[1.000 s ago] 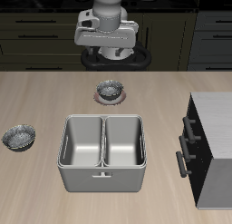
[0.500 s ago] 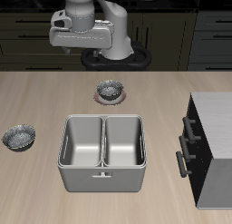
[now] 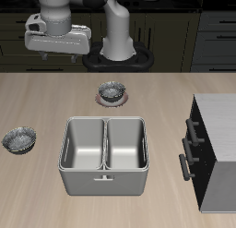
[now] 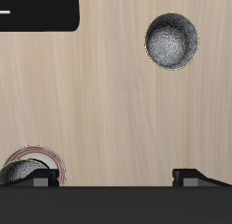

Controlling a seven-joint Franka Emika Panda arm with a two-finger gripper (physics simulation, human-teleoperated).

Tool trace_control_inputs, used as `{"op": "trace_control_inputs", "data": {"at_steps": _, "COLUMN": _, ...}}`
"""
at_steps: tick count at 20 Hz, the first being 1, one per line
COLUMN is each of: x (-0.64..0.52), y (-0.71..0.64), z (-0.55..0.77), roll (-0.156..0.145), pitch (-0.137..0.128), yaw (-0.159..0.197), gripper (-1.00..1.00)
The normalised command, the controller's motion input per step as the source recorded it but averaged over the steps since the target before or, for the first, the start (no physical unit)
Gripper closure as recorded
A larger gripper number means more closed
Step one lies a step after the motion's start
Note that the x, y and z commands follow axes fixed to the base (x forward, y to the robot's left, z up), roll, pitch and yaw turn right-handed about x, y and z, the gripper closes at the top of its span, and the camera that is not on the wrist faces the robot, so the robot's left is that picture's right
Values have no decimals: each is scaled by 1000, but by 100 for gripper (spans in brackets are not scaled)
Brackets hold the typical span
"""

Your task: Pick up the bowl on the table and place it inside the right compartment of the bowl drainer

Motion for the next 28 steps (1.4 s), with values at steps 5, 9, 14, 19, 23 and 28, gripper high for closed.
{"op": "trace_control_inputs", "data": {"at_steps": 5, "x": 197, "y": -557, "z": 7, "roll": 9, "pitch": 16, "yaw": -9, "gripper": -100}}
{"op": "trace_control_inputs", "data": {"at_steps": 9, "x": 183, "y": -422, "z": 25, "roll": -38, "pitch": 0, "yaw": -15, "gripper": -100}}
{"op": "trace_control_inputs", "data": {"at_steps": 14, "x": 174, "y": -329, "z": 3, "roll": -19, "pitch": 2, "yaw": 27, "gripper": -100}}
{"op": "trace_control_inputs", "data": {"at_steps": 19, "x": 148, "y": -359, "z": -83, "roll": -36, "pitch": 13, "yaw": -16, "gripper": -100}}
{"op": "trace_control_inputs", "data": {"at_steps": 23, "x": 19, "y": -185, "z": 35, "roll": -17, "pitch": -11, "yaw": -3, "gripper": -100}}
{"op": "trace_control_inputs", "data": {"at_steps": 28, "x": -1, "y": -253, "z": 92, "roll": -35, "pitch": -24, "yaw": -11, "gripper": -100}}
